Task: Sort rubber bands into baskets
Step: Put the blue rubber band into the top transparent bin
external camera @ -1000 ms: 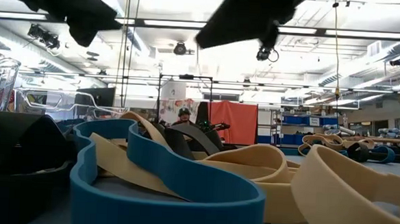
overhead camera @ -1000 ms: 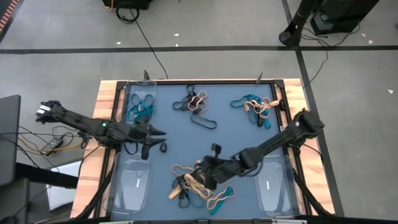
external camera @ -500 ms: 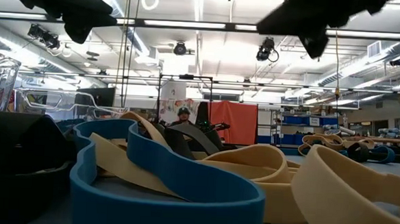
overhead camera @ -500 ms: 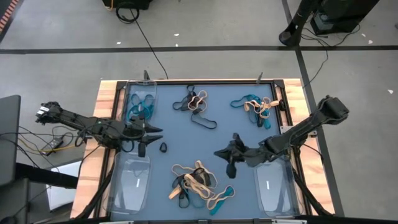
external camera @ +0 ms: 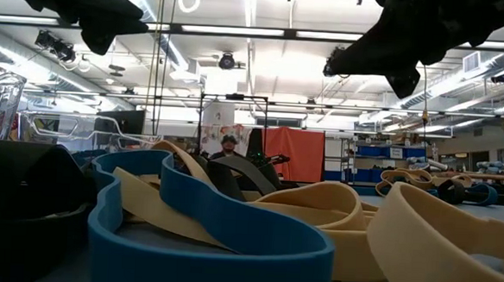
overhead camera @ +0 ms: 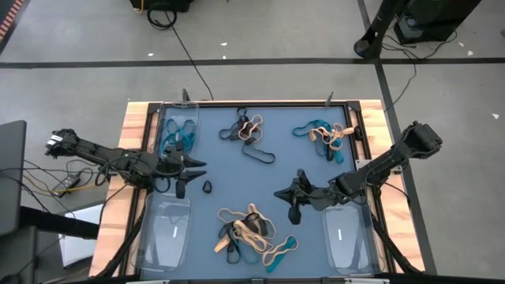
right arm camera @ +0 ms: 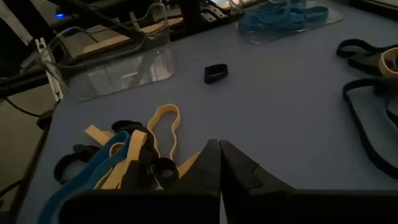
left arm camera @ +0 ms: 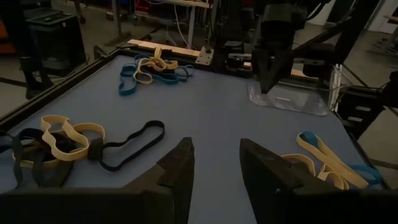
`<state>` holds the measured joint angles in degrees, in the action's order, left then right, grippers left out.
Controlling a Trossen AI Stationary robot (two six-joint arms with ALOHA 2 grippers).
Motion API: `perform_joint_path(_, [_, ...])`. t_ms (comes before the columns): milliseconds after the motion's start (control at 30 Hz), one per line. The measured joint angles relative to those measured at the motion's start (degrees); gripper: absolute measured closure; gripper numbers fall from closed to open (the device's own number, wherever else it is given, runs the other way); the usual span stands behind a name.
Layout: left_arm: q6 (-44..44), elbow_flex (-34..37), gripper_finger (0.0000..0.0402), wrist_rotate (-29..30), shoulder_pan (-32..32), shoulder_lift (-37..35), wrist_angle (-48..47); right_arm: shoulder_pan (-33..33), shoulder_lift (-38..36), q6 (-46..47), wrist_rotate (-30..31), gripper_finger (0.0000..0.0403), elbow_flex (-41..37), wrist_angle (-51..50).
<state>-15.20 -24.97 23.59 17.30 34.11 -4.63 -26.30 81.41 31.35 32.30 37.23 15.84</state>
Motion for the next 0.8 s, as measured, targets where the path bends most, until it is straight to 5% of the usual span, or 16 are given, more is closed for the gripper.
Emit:
perform_joint_path(167, [-0.18,0.0,0.0269,0.0,0.0,0.0,0.0,0.37,0.02,-0.02,-2.16,0.0396,0.0,0.02])
perform_joint_path(267, [-0.24,0.0,0.0269,0.0,0.0,0.0,0.03,1.19,0.0,0.17,-8.48,0.0396,0.0,1.59])
perform_joint_path(433, [-0.46,0.0,0.0269,-0.02,0.0,0.0,-0.52,2.19,0.0,0.07,-40.7,0.0396,-0.02,15.73])
perform_joint_path(533, [-0.49,0.0,0.0269,-0.02,0.02,0.0,-1.05,-0.37,-0.17,-4.05,-50.76,0.0396,0.02,26.86])
perform_joint_path(633, [-0.42,0.0,0.0269,-0.04,0.02,0.0,-1.13,-1.81,-0.17,-9.09,-47.3,0.0396,0.04,25.72])
perform_joint_path(800, [-0.29,0.0,0.0269,0.24,0.02,0.09,-1.18,-0.37,-0.02,-6.65,-24.27,0.0396,0.0,5.4])
